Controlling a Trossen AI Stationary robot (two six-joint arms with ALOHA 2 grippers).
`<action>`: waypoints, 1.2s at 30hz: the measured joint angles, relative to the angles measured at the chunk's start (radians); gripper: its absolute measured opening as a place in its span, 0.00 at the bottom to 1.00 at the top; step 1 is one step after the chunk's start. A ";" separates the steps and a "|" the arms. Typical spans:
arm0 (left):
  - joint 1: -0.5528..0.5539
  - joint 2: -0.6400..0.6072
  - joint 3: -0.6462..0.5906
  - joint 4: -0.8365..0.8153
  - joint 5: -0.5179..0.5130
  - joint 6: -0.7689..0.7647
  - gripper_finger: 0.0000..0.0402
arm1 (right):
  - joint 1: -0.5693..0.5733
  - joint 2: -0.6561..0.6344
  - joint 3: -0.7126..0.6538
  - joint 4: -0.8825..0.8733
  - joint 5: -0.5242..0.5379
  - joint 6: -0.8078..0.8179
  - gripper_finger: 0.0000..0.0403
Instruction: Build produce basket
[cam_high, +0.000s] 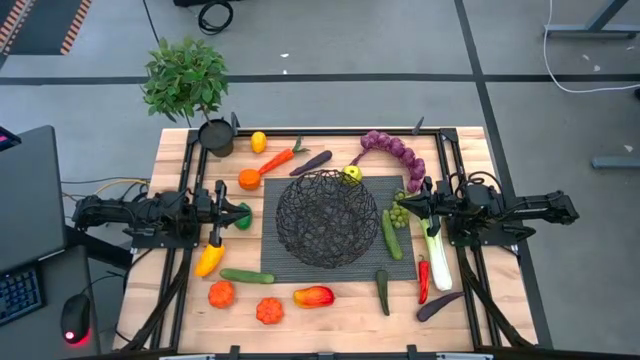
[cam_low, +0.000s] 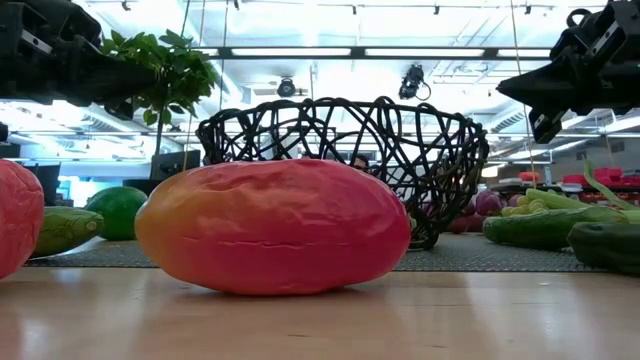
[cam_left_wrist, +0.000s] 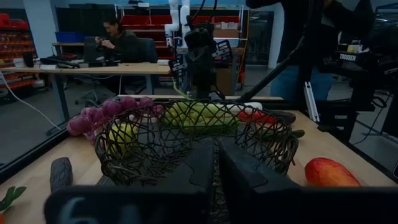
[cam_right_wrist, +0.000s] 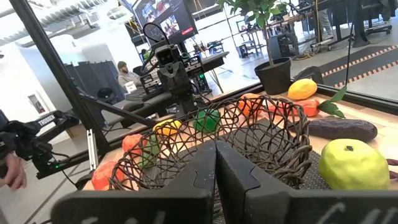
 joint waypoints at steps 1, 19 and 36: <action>0.000 0.001 0.000 0.033 -0.004 0.003 0.07 | 0.000 0.000 0.000 0.000 0.000 0.000 0.04; 0.000 0.445 0.516 -0.247 -0.026 -0.106 0.07 | 0.000 0.000 0.000 0.000 0.000 0.000 0.04; 0.000 0.889 0.990 -0.238 -0.027 -0.429 0.07 | 0.000 0.000 0.000 0.000 0.008 -0.002 0.04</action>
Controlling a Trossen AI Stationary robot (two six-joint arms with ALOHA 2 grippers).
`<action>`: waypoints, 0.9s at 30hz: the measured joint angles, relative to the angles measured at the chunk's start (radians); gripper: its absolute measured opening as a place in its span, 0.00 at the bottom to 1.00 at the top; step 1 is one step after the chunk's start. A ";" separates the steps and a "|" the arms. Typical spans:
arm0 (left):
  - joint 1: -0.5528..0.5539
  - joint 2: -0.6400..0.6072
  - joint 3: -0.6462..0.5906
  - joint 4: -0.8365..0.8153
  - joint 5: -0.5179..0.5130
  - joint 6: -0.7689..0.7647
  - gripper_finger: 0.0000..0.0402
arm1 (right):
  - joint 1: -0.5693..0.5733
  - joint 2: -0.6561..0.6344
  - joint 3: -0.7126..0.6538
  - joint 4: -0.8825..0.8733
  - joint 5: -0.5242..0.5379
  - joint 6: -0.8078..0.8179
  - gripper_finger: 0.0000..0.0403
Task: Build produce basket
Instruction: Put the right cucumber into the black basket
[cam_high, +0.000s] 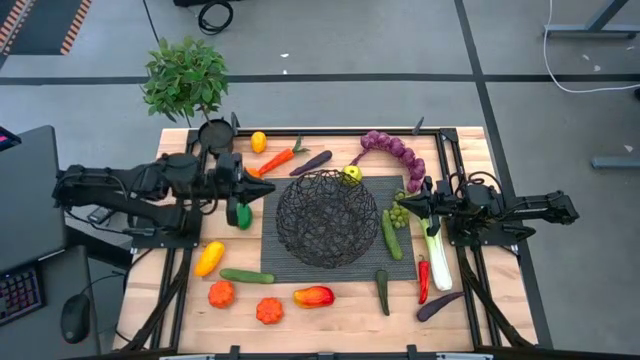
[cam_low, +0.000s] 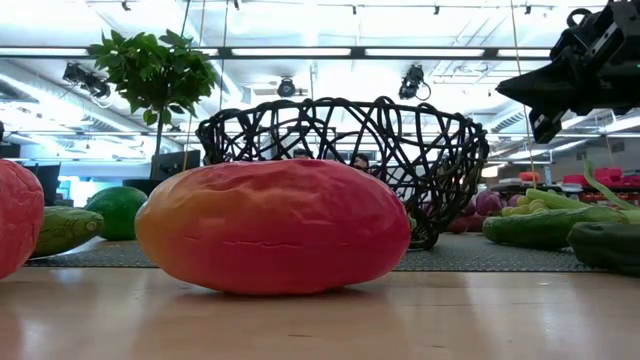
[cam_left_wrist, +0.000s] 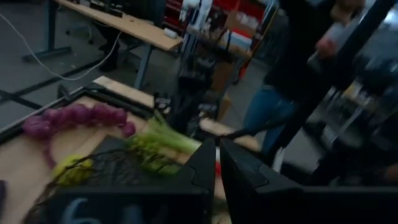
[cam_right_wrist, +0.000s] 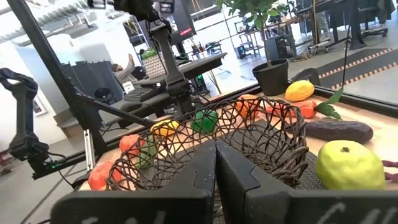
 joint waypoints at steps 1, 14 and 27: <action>0.000 0.008 0.019 0.001 0.000 -0.025 0.07 | 0.000 0.000 0.000 0.000 0.000 0.002 0.04; 0.001 0.045 0.126 0.012 -0.001 -0.067 0.07 | -0.016 0.086 0.171 -0.007 -0.004 -0.104 0.04; 0.121 0.061 0.127 -0.010 -0.023 0.140 0.14 | -0.108 0.696 0.852 -0.612 0.124 -0.056 0.04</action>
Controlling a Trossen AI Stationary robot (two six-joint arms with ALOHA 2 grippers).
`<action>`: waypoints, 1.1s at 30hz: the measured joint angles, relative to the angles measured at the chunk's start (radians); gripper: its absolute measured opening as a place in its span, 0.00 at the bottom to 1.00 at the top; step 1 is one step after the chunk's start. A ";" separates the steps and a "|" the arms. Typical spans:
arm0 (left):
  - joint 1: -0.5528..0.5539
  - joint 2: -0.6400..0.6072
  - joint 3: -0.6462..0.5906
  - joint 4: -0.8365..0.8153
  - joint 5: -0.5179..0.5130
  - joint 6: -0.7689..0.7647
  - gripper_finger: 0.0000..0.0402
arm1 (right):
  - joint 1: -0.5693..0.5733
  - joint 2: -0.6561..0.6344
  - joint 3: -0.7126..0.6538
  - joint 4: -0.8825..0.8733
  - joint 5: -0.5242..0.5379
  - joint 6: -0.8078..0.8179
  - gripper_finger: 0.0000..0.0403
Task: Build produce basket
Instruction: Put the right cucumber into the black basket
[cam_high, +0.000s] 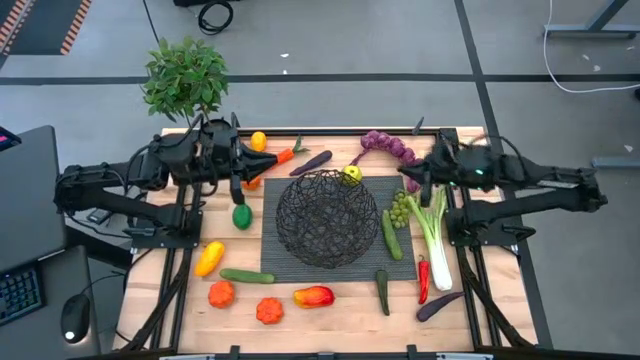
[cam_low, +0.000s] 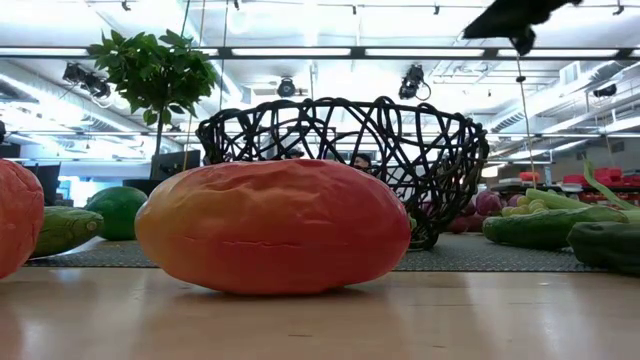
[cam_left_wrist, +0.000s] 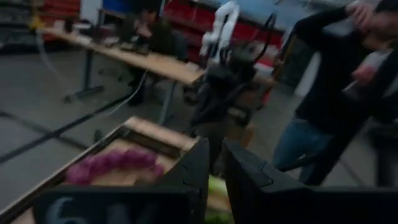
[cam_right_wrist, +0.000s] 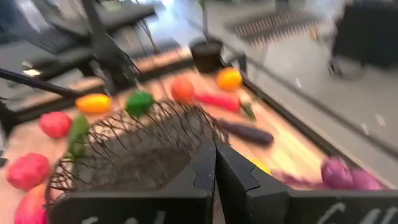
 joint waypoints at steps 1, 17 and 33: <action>0.008 0.000 0.000 -0.026 0.000 0.000 0.16 | -0.012 0.048 0.038 -0.039 0.000 0.033 0.04; 0.068 -0.027 -0.001 -0.440 0.018 -0.286 0.57 | -0.194 0.409 0.311 0.049 -0.388 0.483 0.04; 0.171 -0.021 -0.001 -0.576 0.145 -0.472 0.77 | -0.206 0.462 0.314 0.328 -0.312 0.505 0.04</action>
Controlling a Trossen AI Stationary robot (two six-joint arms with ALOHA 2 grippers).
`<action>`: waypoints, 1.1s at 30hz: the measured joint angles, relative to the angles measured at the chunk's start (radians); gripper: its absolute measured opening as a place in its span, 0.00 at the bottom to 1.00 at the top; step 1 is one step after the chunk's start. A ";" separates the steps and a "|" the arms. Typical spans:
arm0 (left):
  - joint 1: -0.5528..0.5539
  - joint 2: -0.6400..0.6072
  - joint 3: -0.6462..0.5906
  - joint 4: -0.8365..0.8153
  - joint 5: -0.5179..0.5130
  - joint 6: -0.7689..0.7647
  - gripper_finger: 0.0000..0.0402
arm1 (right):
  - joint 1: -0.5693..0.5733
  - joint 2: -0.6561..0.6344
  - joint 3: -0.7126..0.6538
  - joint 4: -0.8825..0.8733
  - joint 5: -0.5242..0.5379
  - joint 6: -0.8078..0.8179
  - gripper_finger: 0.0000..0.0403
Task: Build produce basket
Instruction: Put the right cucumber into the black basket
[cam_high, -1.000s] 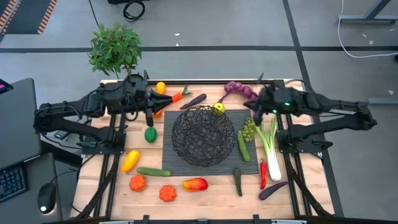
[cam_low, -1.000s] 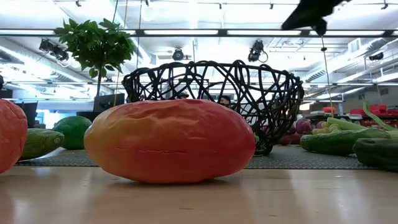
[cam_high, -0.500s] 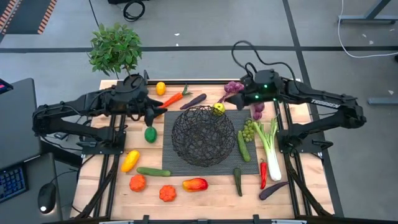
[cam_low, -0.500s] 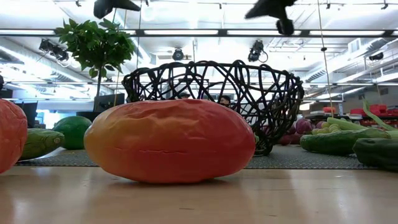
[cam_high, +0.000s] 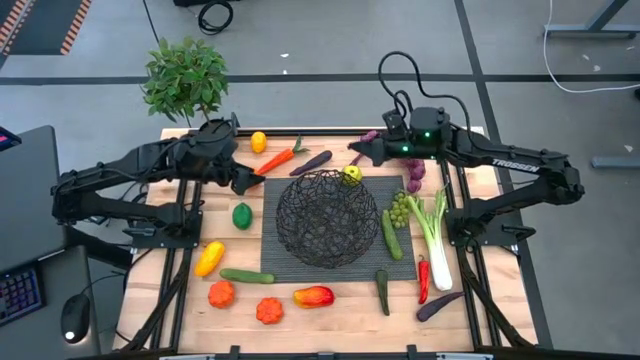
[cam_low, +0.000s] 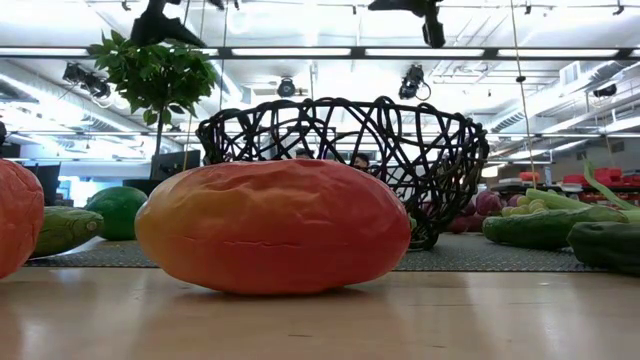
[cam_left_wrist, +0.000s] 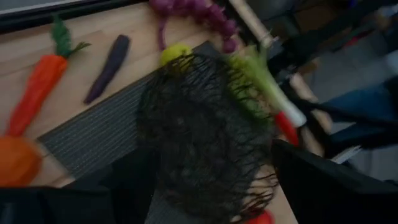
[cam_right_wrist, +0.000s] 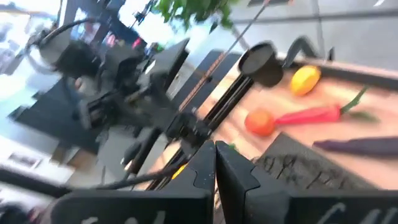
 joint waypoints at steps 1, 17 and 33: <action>-0.001 0.000 0.000 0.016 0.001 -0.012 0.77 | -0.007 0.006 0.001 0.017 0.008 -0.001 0.04; -0.006 0.001 0.000 -0.070 -0.078 -0.112 0.78 | -0.093 0.007 -0.001 -0.652 -0.228 0.004 0.55; -0.006 0.001 0.000 -0.097 -0.129 -0.137 0.77 | 0.194 0.019 -0.117 -0.955 -0.189 0.348 0.65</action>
